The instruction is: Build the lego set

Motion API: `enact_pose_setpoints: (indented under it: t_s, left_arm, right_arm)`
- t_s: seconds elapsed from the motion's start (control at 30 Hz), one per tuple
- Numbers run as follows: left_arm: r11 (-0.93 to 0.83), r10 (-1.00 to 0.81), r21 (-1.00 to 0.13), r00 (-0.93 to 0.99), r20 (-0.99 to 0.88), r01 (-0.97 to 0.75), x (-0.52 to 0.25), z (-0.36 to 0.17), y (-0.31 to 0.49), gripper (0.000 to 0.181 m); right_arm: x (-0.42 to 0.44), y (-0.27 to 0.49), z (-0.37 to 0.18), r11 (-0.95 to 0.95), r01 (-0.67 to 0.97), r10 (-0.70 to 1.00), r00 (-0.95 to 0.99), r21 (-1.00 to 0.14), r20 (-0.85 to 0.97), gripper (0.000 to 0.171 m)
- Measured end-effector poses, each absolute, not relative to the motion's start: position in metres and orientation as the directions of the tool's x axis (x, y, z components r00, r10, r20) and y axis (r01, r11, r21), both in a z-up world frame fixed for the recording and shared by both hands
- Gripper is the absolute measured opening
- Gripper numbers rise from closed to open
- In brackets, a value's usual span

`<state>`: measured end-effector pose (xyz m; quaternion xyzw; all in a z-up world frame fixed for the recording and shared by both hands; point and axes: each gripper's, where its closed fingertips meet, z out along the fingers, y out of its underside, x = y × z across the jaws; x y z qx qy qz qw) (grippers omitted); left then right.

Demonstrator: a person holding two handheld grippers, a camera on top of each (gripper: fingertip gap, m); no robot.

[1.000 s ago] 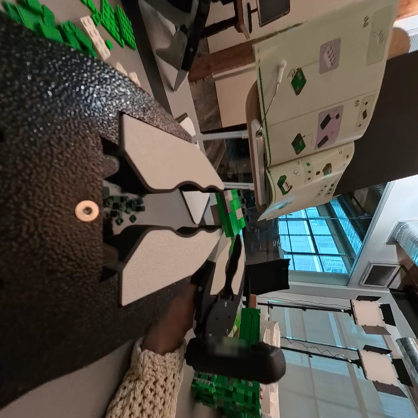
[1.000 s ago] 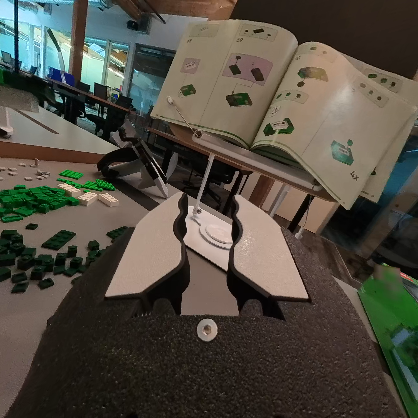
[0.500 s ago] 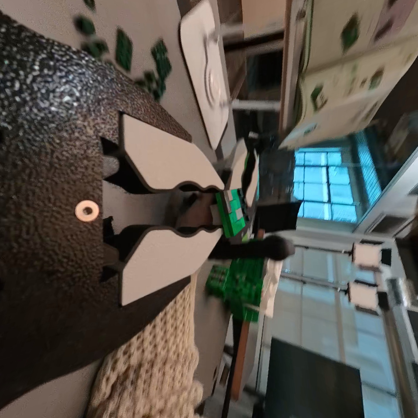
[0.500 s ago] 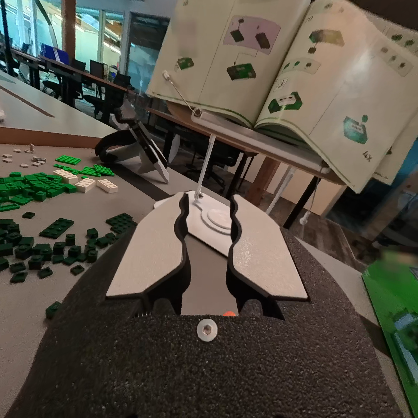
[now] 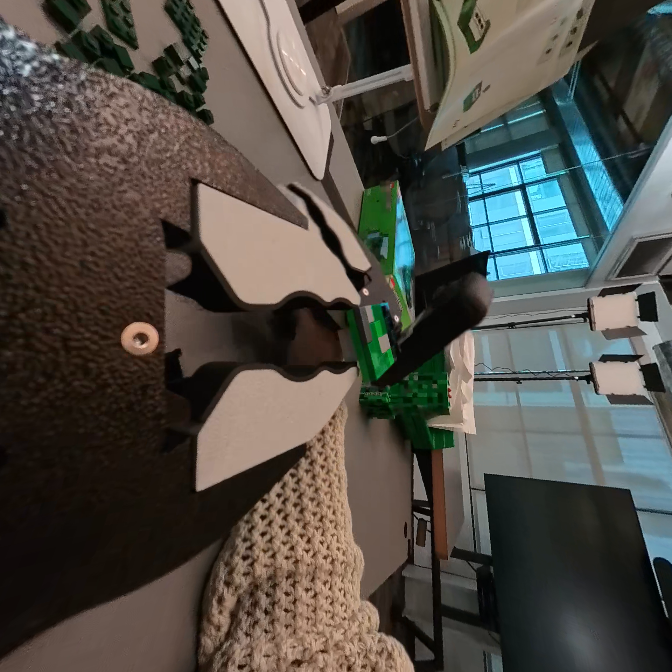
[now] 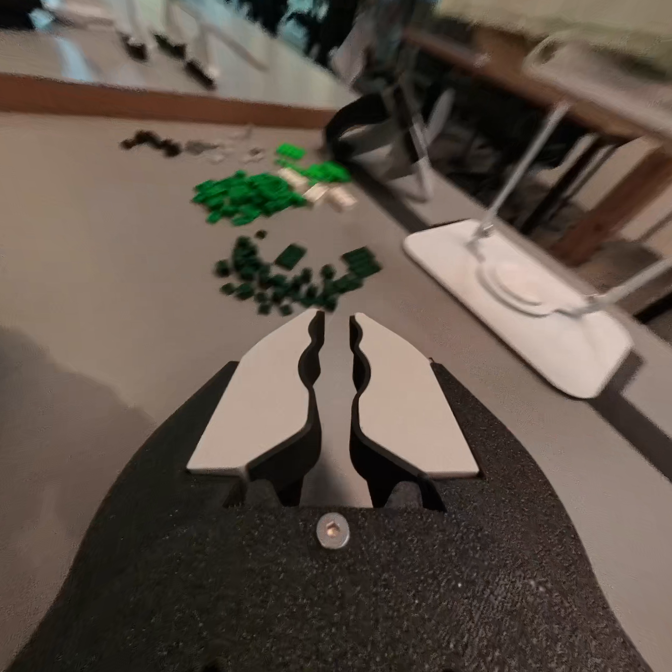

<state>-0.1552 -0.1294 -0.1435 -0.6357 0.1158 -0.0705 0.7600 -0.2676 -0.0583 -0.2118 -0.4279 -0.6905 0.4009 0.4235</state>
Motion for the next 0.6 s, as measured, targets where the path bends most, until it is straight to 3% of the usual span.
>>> enact_pose_setpoints:
  t_s: [0.17,0.6]
  left_arm:
    - [0.195,-0.277,-0.977,0.951,-0.141,-0.089,-0.145,-0.143,-0.13,0.026]
    - [0.182,-0.285,-0.983,0.956,-0.072,-0.02,-0.151,-0.145,-0.129,0.026]
  right_arm:
    - [-0.265,-0.073,-0.24,0.336,0.411,0.893,-0.426,-0.847,0.147,0.018]
    - [-0.271,-0.072,-0.261,0.345,0.539,0.897,-0.43,-0.768,0.101,0.019]
